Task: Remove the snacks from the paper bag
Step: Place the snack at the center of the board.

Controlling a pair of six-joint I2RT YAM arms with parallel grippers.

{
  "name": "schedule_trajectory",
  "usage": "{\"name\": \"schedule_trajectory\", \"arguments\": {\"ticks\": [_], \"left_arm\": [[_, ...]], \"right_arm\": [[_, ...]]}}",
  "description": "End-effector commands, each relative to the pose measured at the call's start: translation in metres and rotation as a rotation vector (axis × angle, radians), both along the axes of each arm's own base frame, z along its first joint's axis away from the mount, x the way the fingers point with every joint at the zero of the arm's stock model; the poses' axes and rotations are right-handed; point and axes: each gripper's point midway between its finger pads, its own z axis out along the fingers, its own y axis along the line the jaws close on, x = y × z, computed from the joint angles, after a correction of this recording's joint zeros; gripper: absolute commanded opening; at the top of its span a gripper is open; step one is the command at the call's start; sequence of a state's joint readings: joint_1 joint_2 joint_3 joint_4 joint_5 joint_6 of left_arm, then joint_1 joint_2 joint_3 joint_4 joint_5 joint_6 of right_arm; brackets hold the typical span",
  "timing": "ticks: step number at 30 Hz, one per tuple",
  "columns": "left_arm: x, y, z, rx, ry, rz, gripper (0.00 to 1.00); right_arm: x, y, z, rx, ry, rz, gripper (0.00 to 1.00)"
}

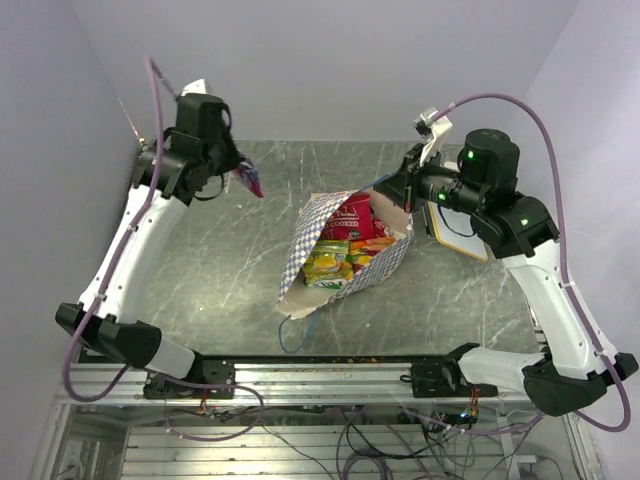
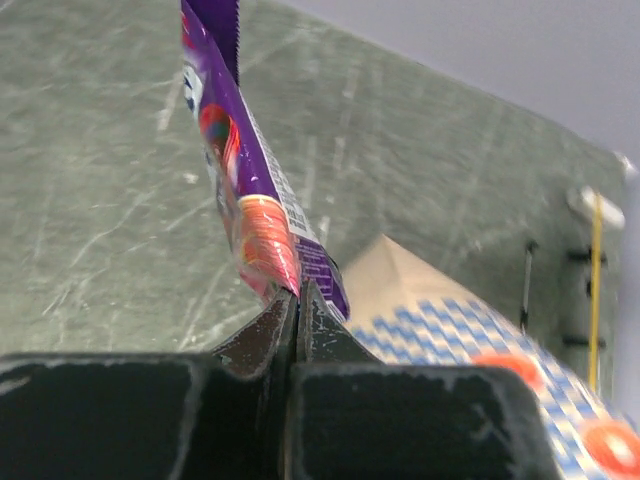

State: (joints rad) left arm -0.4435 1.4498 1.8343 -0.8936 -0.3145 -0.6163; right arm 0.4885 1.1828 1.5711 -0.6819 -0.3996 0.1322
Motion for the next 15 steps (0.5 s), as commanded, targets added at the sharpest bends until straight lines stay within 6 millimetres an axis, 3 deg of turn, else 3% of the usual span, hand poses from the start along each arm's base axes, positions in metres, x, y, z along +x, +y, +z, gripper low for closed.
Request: {"name": "schedule_trajectory", "arguments": {"ticks": [1,7,11,15], "left_arm": [[0.034,0.049,-0.013,-0.210,0.015,0.104,0.07],[0.046,0.109,-0.085,-0.262,0.169,0.219,0.07],[0.069,0.143,-0.106,-0.268,0.163,0.301,0.07],[0.113,0.153,-0.118,-0.320,0.131,0.318,0.07]], "right_arm": [[0.001,-0.013,0.049,-0.032,-0.207,-0.016,0.00],[0.005,0.008,0.042,-0.021,-0.205,0.065,0.00],[0.007,0.021,0.037,-0.011,-0.198,0.112,0.00],[0.018,0.023,0.027,-0.036,-0.192,0.094,0.00]]}}
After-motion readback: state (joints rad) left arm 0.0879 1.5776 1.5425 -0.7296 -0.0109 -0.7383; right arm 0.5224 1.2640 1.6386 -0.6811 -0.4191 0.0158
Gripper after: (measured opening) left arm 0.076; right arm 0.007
